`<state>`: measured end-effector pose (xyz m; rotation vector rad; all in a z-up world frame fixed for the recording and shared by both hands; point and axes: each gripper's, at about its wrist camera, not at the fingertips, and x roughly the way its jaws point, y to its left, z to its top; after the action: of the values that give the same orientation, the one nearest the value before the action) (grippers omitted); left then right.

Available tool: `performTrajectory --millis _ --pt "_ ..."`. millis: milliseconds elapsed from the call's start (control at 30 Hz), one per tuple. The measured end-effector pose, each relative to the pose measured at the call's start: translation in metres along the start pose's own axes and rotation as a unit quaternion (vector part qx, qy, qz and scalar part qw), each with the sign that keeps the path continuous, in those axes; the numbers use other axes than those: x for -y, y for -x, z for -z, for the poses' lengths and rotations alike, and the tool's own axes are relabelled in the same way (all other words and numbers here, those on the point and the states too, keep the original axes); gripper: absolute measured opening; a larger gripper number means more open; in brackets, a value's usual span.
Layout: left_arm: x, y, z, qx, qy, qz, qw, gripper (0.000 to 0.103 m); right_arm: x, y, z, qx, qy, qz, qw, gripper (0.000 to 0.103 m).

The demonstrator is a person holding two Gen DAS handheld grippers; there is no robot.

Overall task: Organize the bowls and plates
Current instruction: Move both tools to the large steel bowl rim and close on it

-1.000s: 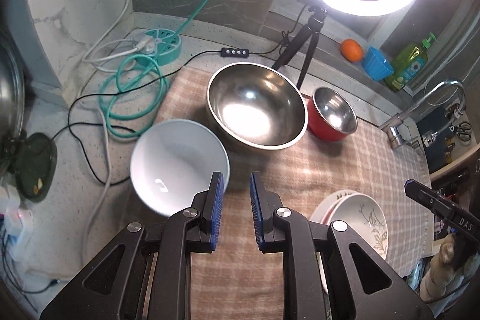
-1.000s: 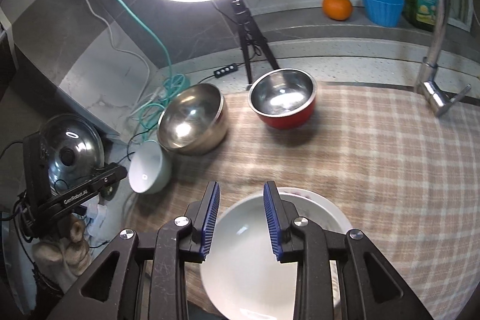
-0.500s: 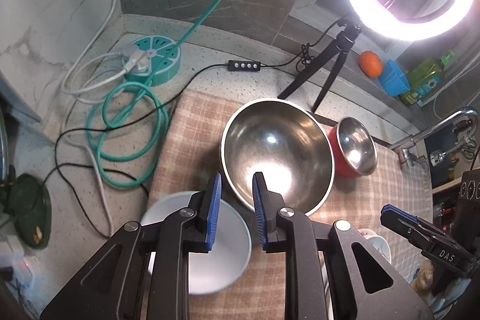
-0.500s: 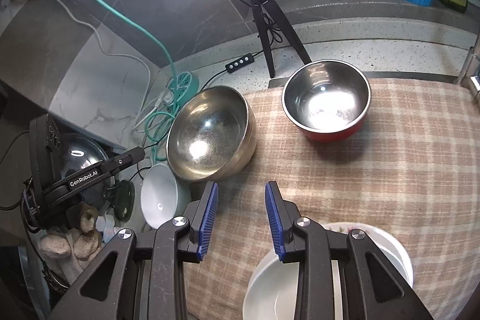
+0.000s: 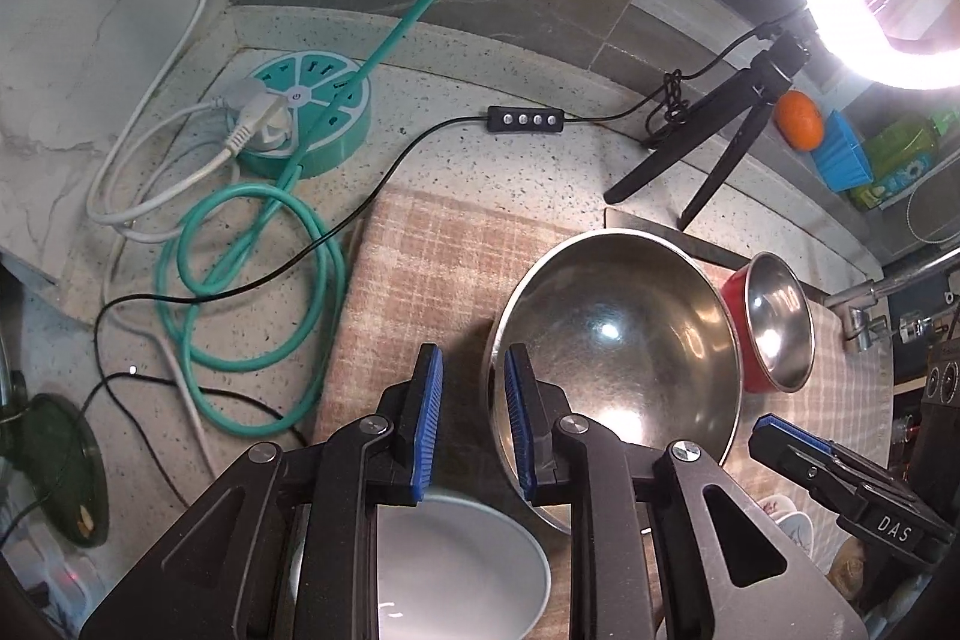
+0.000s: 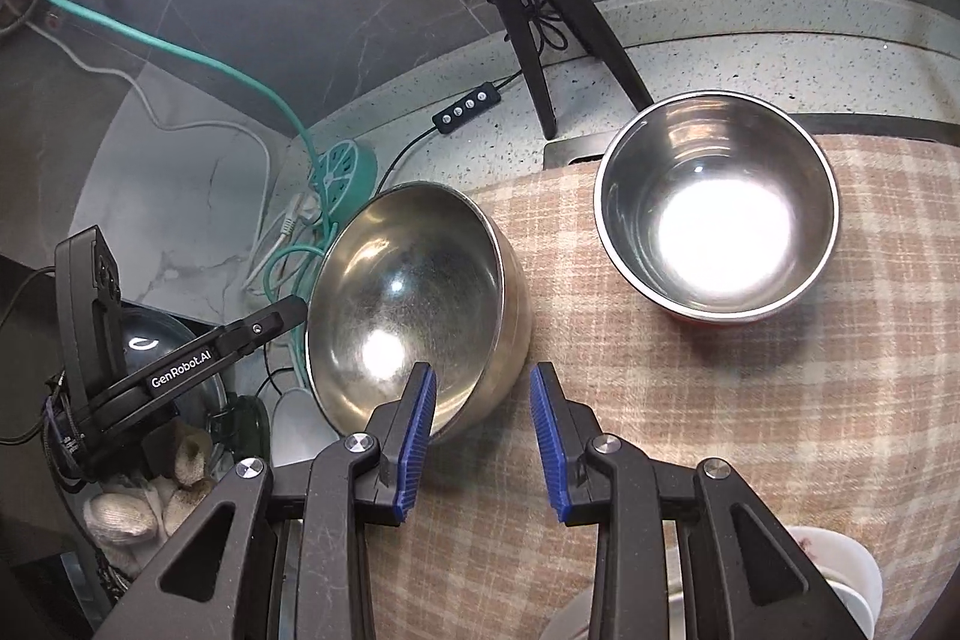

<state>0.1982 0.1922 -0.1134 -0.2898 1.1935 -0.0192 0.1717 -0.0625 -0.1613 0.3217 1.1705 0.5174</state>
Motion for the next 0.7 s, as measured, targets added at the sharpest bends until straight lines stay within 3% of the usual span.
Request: performTrajectory --millis 300,433,600,700 --pt "0.0 -0.012 -0.001 -0.007 -0.004 0.002 1.0 0.019 -0.001 -0.024 -0.01 -0.012 -0.001 0.014 1.0 0.03" --pt "0.003 -0.017 -0.001 -0.011 -0.008 0.003 0.9999 0.012 0.002 -0.033 -0.013 -0.017 -0.005 0.018 1.0 0.029" --pt "0.007 -0.021 0.001 -0.016 -0.014 0.005 0.9998 0.007 -0.001 -0.039 -0.013 -0.027 0.005 0.018 0.999 0.017" --pt "0.009 -0.021 0.002 -0.015 -0.017 0.001 0.9997 0.007 -0.001 -0.04 -0.012 -0.026 0.008 0.023 0.999 0.016"
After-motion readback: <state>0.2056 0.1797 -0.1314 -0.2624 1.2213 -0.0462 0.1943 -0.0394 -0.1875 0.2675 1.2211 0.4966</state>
